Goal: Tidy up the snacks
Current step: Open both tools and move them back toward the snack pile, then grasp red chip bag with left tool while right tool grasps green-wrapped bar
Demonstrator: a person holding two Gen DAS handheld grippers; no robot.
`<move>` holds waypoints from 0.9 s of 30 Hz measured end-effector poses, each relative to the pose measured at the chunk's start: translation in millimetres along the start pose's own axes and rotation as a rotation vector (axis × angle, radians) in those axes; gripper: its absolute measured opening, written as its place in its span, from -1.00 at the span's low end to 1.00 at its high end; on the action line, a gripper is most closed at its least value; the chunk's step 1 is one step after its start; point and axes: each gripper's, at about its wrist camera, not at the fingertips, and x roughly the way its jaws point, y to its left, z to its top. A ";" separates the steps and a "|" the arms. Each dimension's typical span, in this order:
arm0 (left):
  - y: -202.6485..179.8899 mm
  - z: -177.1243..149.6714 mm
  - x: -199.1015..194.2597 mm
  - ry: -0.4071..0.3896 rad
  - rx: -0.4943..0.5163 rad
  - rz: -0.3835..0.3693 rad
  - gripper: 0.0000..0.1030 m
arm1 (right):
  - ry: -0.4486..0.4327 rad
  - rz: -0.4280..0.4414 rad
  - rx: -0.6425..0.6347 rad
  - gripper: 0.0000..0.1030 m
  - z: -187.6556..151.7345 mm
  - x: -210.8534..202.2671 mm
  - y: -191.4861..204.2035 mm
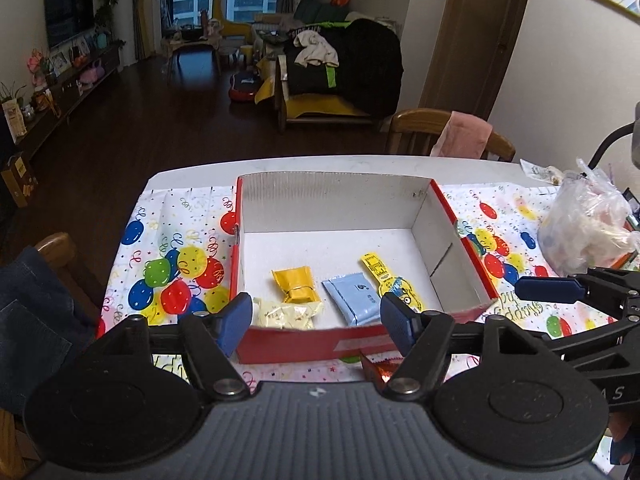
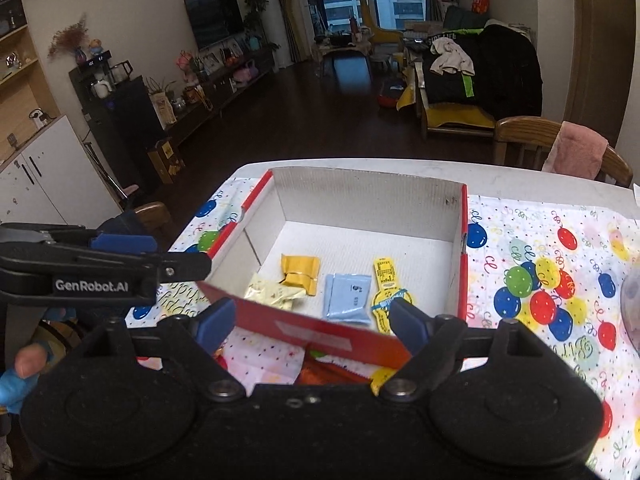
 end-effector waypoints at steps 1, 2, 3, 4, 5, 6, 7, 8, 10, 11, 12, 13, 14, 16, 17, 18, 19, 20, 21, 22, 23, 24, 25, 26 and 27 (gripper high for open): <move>0.6 -3.2 -3.9 -0.005 0.001 -0.004 0.38 | -0.003 -0.001 0.004 0.66 -3.2 -2.9 1.3; 1.7 -6.5 -7.4 -0.009 0.000 -0.007 0.40 | -0.006 -0.002 0.007 0.71 -6.5 -5.6 2.4; 2.8 -10.0 -10.5 -0.014 -0.002 -0.006 0.44 | -0.012 0.000 0.013 0.74 -9.5 -8.7 3.0; 3.4 -13.7 -13.7 -0.018 -0.002 -0.006 0.47 | -0.016 0.002 0.018 0.76 -12.8 -11.1 3.6; 4.1 -17.7 -16.6 -0.023 0.001 -0.009 0.49 | -0.017 0.003 0.021 0.76 -15.5 -12.6 4.1; 4.2 -21.5 -19.0 -0.025 0.004 -0.011 0.51 | -0.017 0.003 0.021 0.77 -18.6 -14.0 5.1; 4.0 -25.1 -21.5 -0.027 0.009 -0.010 0.52 | -0.018 0.006 0.021 0.79 -21.9 -15.3 6.1; 4.1 -28.6 -23.8 -0.030 0.011 -0.009 0.52 | -0.020 0.009 0.021 0.82 -25.4 -17.0 6.2; 4.9 -35.2 -28.0 -0.034 0.012 -0.024 0.52 | -0.025 0.023 0.024 0.87 -31.4 -18.7 8.2; 5.1 -38.5 -29.9 -0.034 0.011 -0.028 0.52 | -0.026 0.031 0.024 0.92 -34.4 -20.1 8.7; 5.3 -41.8 -31.4 -0.036 0.011 -0.028 0.53 | -0.028 0.036 0.025 0.96 -37.5 -20.8 9.6; 5.8 -45.3 -32.6 -0.037 0.010 -0.027 0.53 | -0.033 0.036 0.030 0.97 -41.3 -22.3 9.7; 6.4 -48.9 -33.4 -0.037 0.006 -0.023 0.53 | -0.037 0.033 0.036 0.99 -44.9 -23.6 9.2; 9.5 -56.8 -33.7 -0.032 -0.011 -0.023 0.55 | -0.041 0.026 0.052 1.00 -53.2 -24.1 8.5; 12.0 -61.2 -32.8 -0.026 -0.022 -0.026 0.56 | -0.039 0.016 0.062 1.00 -58.0 -23.1 7.8; 14.1 -65.5 -31.5 -0.020 -0.032 -0.024 0.58 | -0.032 0.005 0.070 1.00 -63.6 -22.5 7.8; 16.0 -70.6 -30.0 -0.011 -0.038 -0.019 0.58 | -0.018 -0.006 0.077 1.00 -69.1 -19.9 6.7; 18.5 -75.8 -27.3 0.000 -0.045 -0.013 0.58 | -0.005 -0.016 0.084 1.00 -74.1 -17.5 5.1; 20.7 -81.0 -25.2 0.012 -0.054 -0.006 0.58 | 0.013 -0.028 0.098 1.00 -80.3 -13.7 3.0; 23.4 -86.2 -22.5 0.025 -0.065 0.001 0.58 | 0.031 -0.035 0.113 1.00 -85.5 -10.2 0.9; 26.0 -91.5 -19.4 0.038 -0.078 0.008 0.58 | 0.053 -0.038 0.131 1.00 -90.2 -5.8 -2.5; 28.8 -96.6 -16.2 0.052 -0.093 0.017 0.58 | 0.069 -0.041 0.147 1.00 -96.5 -2.0 -5.1; 32.1 -101.2 -13.5 0.065 -0.107 0.023 0.58 | 0.090 -0.045 0.167 1.00 -102.2 3.5 -8.3; 34.6 -105.4 -10.7 0.078 -0.120 0.028 0.58 | 0.111 -0.049 0.185 1.00 -107.1 8.8 -11.9; 35.4 -108.9 -9.2 0.087 -0.130 0.033 0.58 | 0.128 -0.049 0.204 0.99 -111.0 13.7 -15.2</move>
